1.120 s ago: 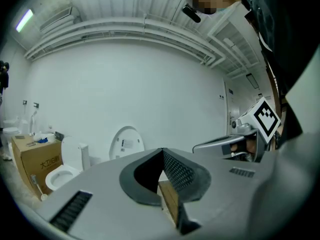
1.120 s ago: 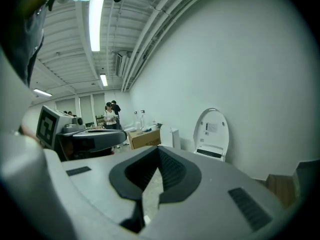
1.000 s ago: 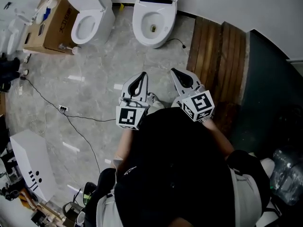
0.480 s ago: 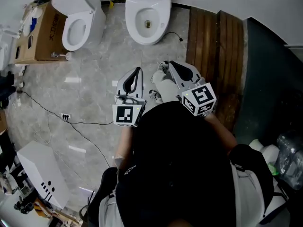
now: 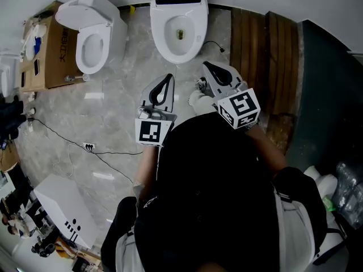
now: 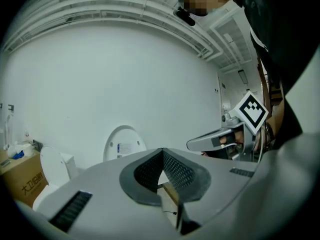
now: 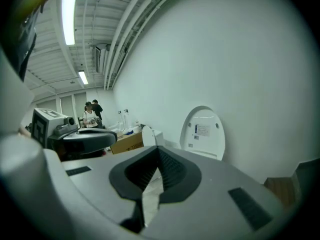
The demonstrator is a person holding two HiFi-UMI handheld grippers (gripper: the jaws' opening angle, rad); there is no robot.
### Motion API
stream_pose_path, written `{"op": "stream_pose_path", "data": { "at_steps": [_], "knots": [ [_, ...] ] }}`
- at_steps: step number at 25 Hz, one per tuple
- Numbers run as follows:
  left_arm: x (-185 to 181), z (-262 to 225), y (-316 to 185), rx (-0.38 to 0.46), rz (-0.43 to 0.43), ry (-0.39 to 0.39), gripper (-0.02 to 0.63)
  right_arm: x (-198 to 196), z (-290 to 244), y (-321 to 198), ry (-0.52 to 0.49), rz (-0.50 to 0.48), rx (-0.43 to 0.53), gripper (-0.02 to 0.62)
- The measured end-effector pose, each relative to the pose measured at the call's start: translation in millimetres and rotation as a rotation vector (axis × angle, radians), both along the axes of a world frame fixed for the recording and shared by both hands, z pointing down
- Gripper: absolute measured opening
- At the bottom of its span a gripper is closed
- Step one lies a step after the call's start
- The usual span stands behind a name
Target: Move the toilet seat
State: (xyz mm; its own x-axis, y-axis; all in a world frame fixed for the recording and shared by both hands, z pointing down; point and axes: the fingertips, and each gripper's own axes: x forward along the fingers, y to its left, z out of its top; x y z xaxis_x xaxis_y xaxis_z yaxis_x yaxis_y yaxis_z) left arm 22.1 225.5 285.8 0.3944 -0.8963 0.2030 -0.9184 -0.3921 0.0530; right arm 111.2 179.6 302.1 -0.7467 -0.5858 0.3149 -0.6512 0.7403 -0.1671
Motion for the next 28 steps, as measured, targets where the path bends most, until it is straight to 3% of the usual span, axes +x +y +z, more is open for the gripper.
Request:
{"op": "stream_pose_path", "data": {
  "at_steps": [8, 17, 21, 28],
  "knots": [
    [-9.5, -3.4, -78.5, 0.016, 0.029, 0.010, 0.006, -10.7, 6.7, -52.9, 0.046, -0.025, 0.014, 0.014],
    [-22.3, 23.1, -130.0, -0.041, 0.147, 0.028, 0.006, -32.0, 32.7, -86.5, 0.128, -0.003, -0.003, 0.014],
    [-43.6, 38.2, -144.4, -0.094, 0.185, 0.057, 0.006, -54.9, 57.8, -95.3, 0.201, -0.003, -0.057, 0.014],
    [-70.0, 72.1, -166.2, -0.150, 0.289, 0.018, 0.006, -89.7, 101.0, -113.9, 0.215, 0.019, -0.086, 0.014]
  ]
}}
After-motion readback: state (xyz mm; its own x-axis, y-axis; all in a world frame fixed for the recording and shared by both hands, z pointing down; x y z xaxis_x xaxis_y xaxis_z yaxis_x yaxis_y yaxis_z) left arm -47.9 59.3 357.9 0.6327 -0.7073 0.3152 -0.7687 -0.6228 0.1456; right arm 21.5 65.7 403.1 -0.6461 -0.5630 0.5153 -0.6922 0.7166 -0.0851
